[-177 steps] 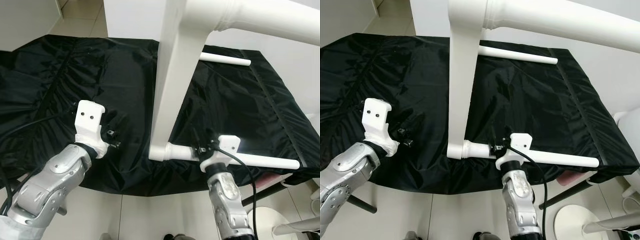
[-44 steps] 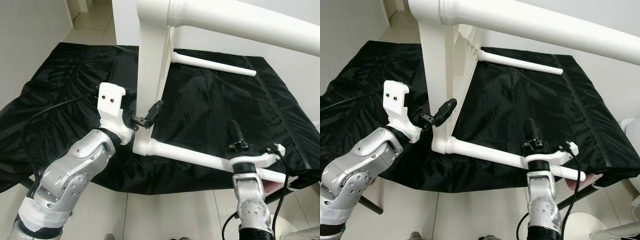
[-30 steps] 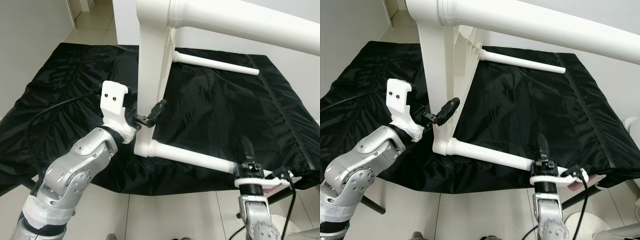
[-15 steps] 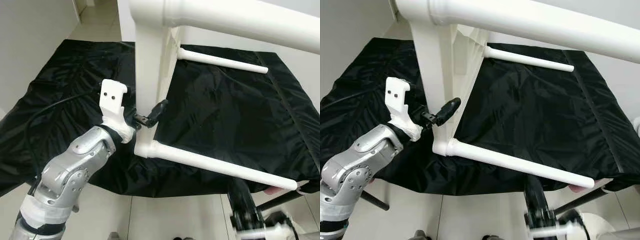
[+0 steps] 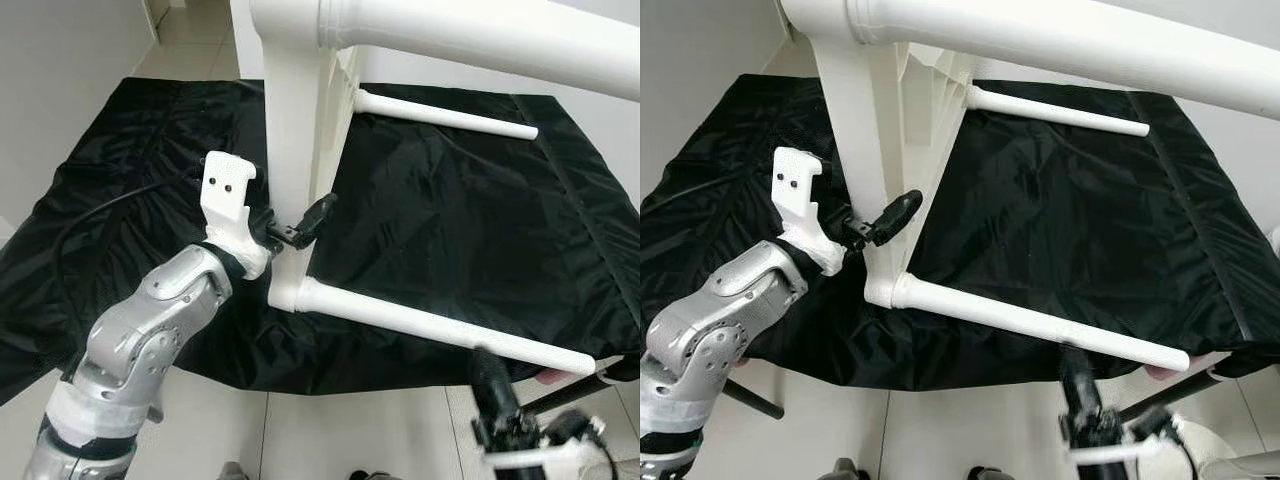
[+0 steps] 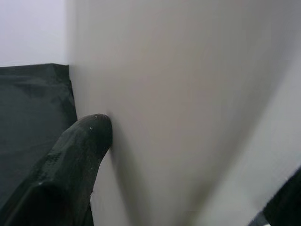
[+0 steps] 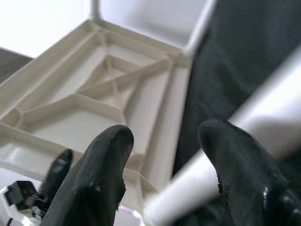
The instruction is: Building children table
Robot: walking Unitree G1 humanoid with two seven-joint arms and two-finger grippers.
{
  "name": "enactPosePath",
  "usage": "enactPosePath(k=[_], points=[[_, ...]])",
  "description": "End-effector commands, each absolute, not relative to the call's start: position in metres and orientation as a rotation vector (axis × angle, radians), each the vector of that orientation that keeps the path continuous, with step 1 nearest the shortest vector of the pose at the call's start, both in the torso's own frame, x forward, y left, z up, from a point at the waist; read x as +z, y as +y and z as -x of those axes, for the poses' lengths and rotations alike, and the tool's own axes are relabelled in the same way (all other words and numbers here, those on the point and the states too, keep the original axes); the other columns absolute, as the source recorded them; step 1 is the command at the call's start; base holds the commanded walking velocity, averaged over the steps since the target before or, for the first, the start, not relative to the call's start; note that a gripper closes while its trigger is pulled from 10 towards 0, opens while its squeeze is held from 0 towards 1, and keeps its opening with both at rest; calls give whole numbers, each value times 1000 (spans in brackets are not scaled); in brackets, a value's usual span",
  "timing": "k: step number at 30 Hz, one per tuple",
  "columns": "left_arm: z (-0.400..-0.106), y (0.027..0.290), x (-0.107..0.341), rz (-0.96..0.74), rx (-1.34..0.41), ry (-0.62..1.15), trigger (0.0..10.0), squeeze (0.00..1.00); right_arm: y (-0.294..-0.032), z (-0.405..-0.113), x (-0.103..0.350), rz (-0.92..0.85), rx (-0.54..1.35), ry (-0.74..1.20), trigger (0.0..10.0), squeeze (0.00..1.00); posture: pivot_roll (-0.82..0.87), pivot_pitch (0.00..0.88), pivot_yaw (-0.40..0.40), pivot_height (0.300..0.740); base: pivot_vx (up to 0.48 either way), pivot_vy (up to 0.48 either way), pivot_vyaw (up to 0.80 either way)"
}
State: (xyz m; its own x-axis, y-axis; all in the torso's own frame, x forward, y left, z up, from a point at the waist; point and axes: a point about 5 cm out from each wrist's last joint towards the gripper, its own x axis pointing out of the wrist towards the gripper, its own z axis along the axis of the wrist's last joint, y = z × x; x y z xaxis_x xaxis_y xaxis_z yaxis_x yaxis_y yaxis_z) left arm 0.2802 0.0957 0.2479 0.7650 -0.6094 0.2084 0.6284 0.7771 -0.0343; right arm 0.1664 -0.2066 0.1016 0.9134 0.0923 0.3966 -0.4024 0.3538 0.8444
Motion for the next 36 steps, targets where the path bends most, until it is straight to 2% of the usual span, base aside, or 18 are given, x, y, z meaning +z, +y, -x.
enactPosePath(k=[1, 5, 9, 19, 20, 23, 24, 25, 26, 36], points=[[-289, 107, 252, 76, -540, -202, 10000, 0, -208, -169, 108, -1157, 306, -318, 10000, 0, 46, 133, 17, 740, 0, 0, 0], [-292, 113, 258, -27, -442, -225, 10000, 0, -200, -179, 117, -1130, 358, -319, 10000, 0, 51, 135, 4, 740, 0, 0, 0], [-289, 113, 259, -48, -442, -214, 10000, 0, -197, -181, 120, -1112, 387, -312, 10000, 0, 54, 137, -5, 740, 0, 0, 0], [-290, 119, 264, -64, -263, -175, 9961, 0, -193, -191, 132, -1083, 421, -306, 10000, 0, 64, 141, -29, 740, 0, 0, 0], [-291, 123, 262, -42, -205, -158, 5059, 0, -193, -192, 132, -1083, 424, -305, 10000, 0, 65, 143, -30, 740, 0, 0, 0], [-292, 127, 261, -25, -166, -144, 5059, 0, -192, -192, 132, -1083, 426, -304, 10000, 0, 65, 143, -30, 740, 0, 0, 0], [-293, 131, 260, -5, -123, -131, 2078, 0, -192, -193, 133, -1082, 427, -303, 10000, 0, 63, 145, -33, 740, 0, 0, 0], [-293, 131, 260, -5, -123, -131, 2078, 0, -192, -193, 133, -1082, 427, -303, 10000, 0, 63, 145, -33, 740, 0, 0, 0], [-294, 135, 260, 11, -95, -135, 0, 0, -192, -193, 133, -1082, 427, -304, 10000, 0, 63, 146, -33, 740, 0, 0, 0], [-293, 146, 266, 22, -13, -165, 0, 0, -190, -195, 139, -1074, 444, -320, 10000, 0, 57, 146, -42, 740, 0, 0, 0]])
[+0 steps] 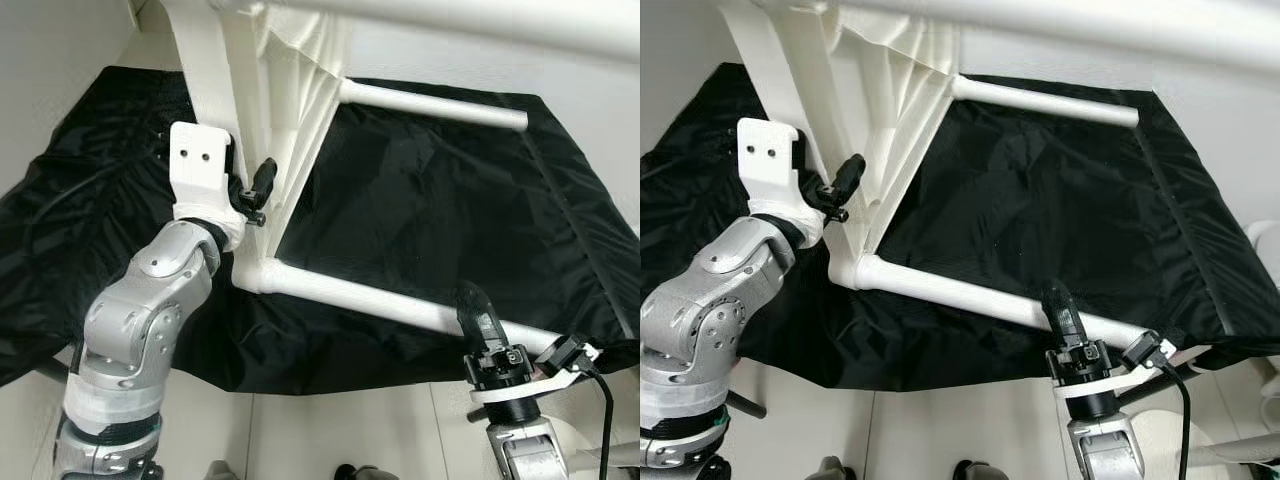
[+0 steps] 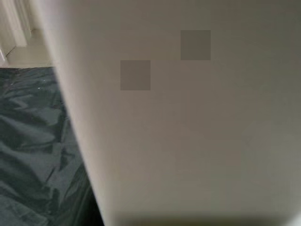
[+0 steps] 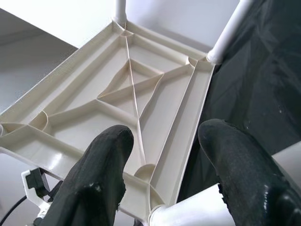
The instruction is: Building children table
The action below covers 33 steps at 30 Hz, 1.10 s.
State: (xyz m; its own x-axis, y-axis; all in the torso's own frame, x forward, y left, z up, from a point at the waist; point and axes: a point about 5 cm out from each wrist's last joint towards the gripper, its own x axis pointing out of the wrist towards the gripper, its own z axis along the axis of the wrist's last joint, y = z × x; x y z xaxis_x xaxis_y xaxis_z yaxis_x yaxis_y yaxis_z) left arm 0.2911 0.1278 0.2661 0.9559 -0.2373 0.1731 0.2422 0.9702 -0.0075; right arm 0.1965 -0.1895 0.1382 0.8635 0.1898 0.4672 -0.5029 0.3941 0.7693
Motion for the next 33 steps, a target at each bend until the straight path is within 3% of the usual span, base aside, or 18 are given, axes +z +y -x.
enactPosePath(k=[1, 8, 13, 33], points=[[-293, 148, 266, 15, -2, -168, 0, 0, -191, -196, 139, -1073, 445, -320, 10000, 0, 57, 146, -42, 740, 0, 0, 0], [-292, 160, 272, -27, 25, -206, 0, 0, -193, -198, 138, -1065, 445, -316, 10000, 0, 61, 150, -51, 740, 0, 0, 0], [-289, 196, 284, -158, 144, -259, 0, 0, -197, -200, 138, -1051, 447, -314, 10000, 0, 64, 153, -56, 740, 0, 0, 0], [-264, 258, 277, -325, 308, -231, 0, 0, -203, -212, 137, -1022, 484, -280, 10000, 0, 91, 162, -97, 740, 0, 0, 0]])
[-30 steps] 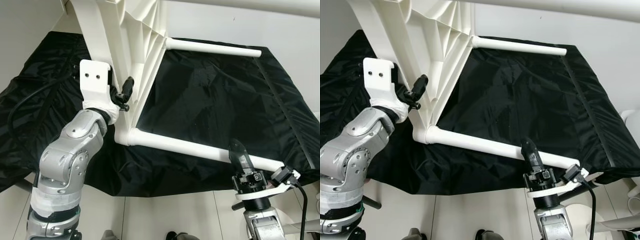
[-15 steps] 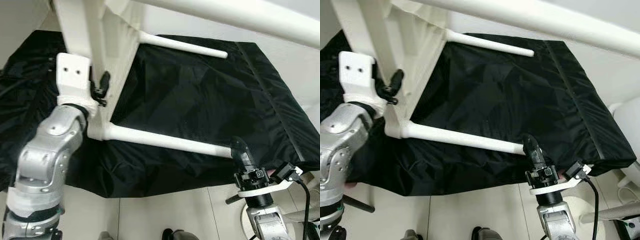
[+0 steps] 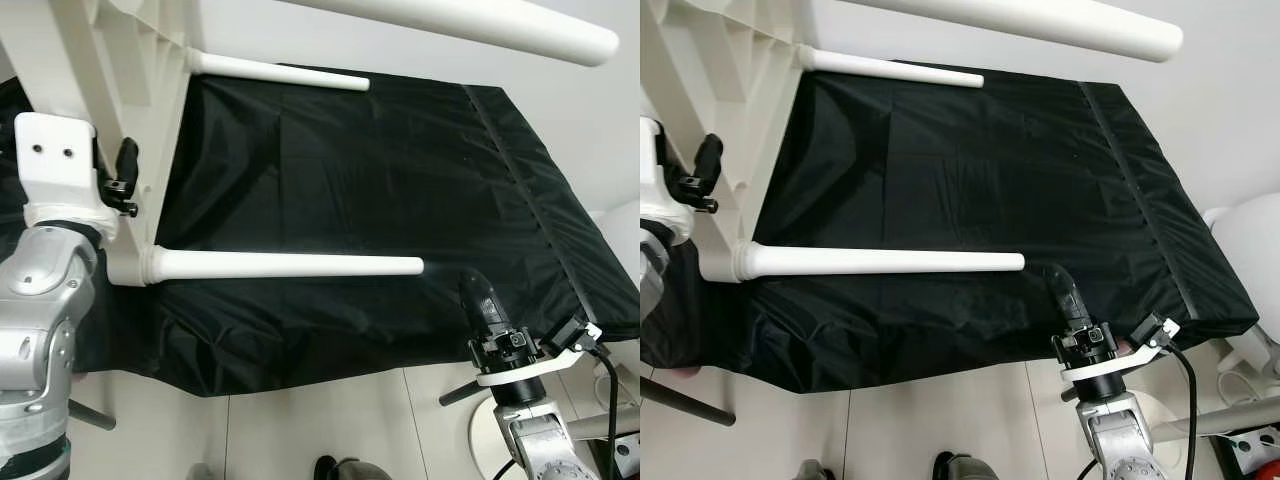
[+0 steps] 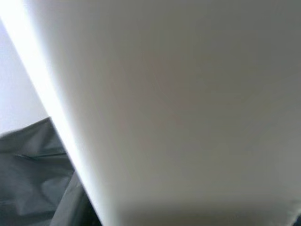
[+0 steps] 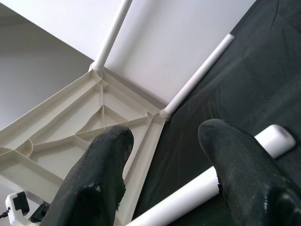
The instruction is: Building children table
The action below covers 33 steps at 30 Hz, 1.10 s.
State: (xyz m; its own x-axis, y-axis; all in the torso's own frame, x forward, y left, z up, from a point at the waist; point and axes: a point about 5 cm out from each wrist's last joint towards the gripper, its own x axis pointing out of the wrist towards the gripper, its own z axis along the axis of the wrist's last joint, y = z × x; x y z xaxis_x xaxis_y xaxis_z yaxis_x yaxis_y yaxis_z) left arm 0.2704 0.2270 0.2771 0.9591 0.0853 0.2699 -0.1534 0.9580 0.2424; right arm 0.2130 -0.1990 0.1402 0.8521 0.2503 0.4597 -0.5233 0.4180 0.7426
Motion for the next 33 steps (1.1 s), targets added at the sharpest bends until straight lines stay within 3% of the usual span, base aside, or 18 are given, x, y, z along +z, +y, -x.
enactPosePath(k=[1, 3, 4, 7, 8, 13, 14, 18, 19, 24, 28, 30, 33], points=[[-264, 258, 277, -325, 308, -231, 0, 0, -203, -212, 137, -1022, 484, -280, 10000, 0, 91, 162, -97, 740, 0, 0, 0], [-263, 262, 278, -334, 321, -237, 0, 0, -203, -213, 137, -1017, 488, -280, 10000, 0, 91, 163, -95, 740, 0, 0, 0], [-265, 260, 276, -366, 284, -225, 10000, 0, -204, -214, 137, -1013, 491, -278, 10000, 0, 95, 162, -97, 740, 0, 0, 0], [-266, 256, 275, -366, 245, -225, 10000, 0, -204, -214, 137, -1013, 491, -277, 10000, 0, 95, 162, -97, 740, 0, 0, 0], [-268, 252, 274, -317, 194, -236, 10000, 1000, -204, -214, 137, -1012, 495, -278, 10000, 0, 94, 162, -91, 740, 0, 0, 0], [-269, 249, 276, -325, 150, -245, 10000, 1000, -204, -213, 136, -1006, 495, -277, 10000, 0, 93, 162, -86, 740, 0, 0, 0], [-270, 245, 277, -345, 107, -247, 10000, 686, -204, -212, 136, -1005, 494, -277, 10000, 0, 92, 163, -81, 740, 0, 0, 0], [-270, 242, 278, -358, 76, -248, 10000, 686, -204, -212, 135, -1004, 494, -277, 10000, 0, 92, 163, -81, 740, 0, 0, 0], [-270, 238, 279, -364, 13, -257, 10000, 0, -204, -212, 135, -1002, 492, -275, 10000, 0, 90, 162, -77, 740, 0, 0, 0], [-261, 227, 289, -382, -214, -306, 10000, 0, -202, -211, 133, -998, 496, -272, 10000, 0, 97, 158, -73, 740, 0, 0, 0], [-258, 226, 291, -385, -250, -313, 10000, 0, -201, -211, 132, -997, 498, -272, 10000, 0, 98, 157, -73, 740, 0, 0, 0], [-246, 224, 294, -297, -410, -281, 10000, 0, -199, -213, 133, -984, 508, -268, 10000, 0, 107, 152, -77, 740, 0, 0, 0], [-239, 225, 294, -296, -472, -263, 10000, 0, -197, -215, 133, -976, 515, -265, 10000, 0, 111, 151, -78, 740, 0, 0, 0]])
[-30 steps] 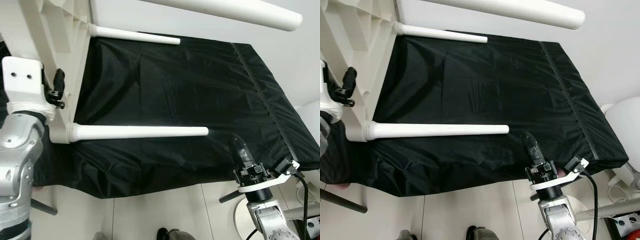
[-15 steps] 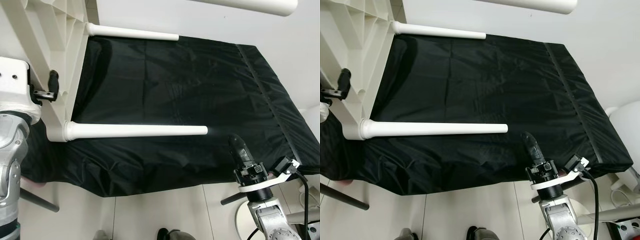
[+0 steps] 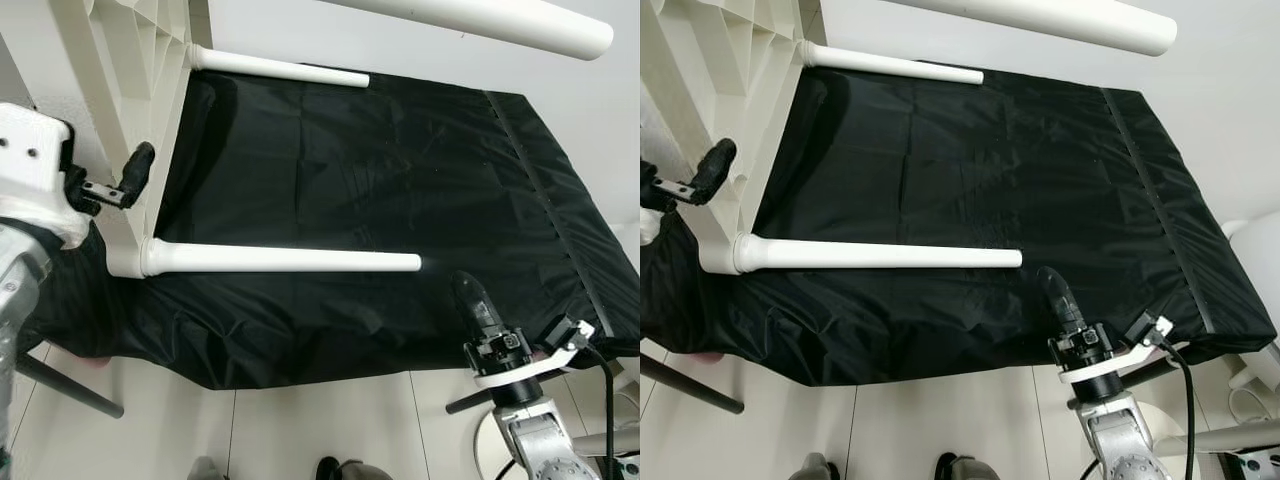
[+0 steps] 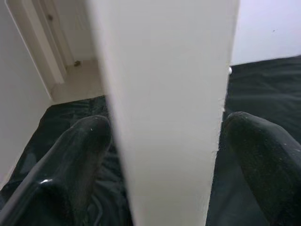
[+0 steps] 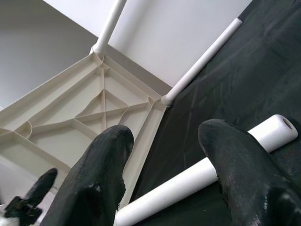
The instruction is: Building children table
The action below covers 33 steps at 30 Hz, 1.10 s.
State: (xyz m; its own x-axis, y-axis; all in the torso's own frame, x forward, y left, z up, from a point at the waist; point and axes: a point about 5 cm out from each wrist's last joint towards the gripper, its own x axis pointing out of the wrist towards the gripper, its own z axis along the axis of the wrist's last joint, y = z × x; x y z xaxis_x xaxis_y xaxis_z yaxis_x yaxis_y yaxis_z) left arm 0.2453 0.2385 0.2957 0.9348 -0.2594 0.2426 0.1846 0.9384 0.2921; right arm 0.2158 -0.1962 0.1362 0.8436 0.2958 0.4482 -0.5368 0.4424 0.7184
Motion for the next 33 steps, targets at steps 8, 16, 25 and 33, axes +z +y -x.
enactPosePath(k=[8, 16, 25, 33], points=[[-221, 240, 287, -366, -558, -116, 10000, 0, -193, -222, 132, -954, 534, -247, 10000, 0, 125, 145, -88, 740, 0, 0, 0], [-186, 212, 260, -257, -828, 67, 10000, 0, -188, -230, 135, -900, 541, -231, 10000, 0, 143, 152, -98, 740, 0, 0, 0], [-188, 183, 229, 1, -901, 97, 10000, 0, -184, -254, 151, -716, 445, -225, 10000, 0, 144, 149, -96, 740, 0, 0, 0], [-220, 175, 200, 18, -694, 132, 10000, 0, -188, -277, 179, -465, 233, -326, 10000, 0, 134, 148, -80, 740, 0, 0, 0]])
